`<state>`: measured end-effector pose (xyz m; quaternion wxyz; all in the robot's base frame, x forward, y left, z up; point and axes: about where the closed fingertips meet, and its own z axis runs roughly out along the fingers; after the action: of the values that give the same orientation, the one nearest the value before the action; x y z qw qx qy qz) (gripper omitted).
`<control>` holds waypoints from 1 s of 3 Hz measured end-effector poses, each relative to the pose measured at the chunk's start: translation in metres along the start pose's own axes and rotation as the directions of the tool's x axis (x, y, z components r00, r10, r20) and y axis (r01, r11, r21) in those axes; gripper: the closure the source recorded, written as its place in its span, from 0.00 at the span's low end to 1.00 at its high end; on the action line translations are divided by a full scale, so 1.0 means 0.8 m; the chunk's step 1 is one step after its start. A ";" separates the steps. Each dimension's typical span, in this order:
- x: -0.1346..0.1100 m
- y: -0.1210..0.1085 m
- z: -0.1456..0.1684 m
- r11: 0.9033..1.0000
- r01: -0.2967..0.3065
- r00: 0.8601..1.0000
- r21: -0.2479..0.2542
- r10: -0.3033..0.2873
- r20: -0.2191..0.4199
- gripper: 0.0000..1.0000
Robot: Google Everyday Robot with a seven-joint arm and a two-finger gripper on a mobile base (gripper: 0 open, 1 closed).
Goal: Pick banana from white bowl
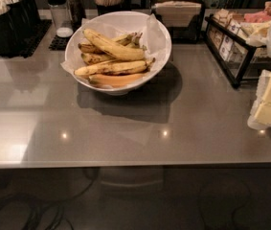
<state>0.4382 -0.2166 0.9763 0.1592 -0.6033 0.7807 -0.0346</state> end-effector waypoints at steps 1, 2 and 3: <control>0.000 0.000 0.000 1.000 0.000 1.000 0.000 0.000 0.000 0.00; -0.005 -0.007 0.001 1.000 -0.016 1.000 0.010 0.016 0.023 0.00; -0.051 -0.061 0.029 0.999 -0.047 0.992 0.018 0.045 0.120 0.00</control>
Offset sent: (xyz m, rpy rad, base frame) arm 0.0136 0.0036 -0.0032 0.0531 -0.0083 -0.0253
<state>0.4996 -0.1876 0.9746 0.2130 -0.5843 0.7831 -0.0029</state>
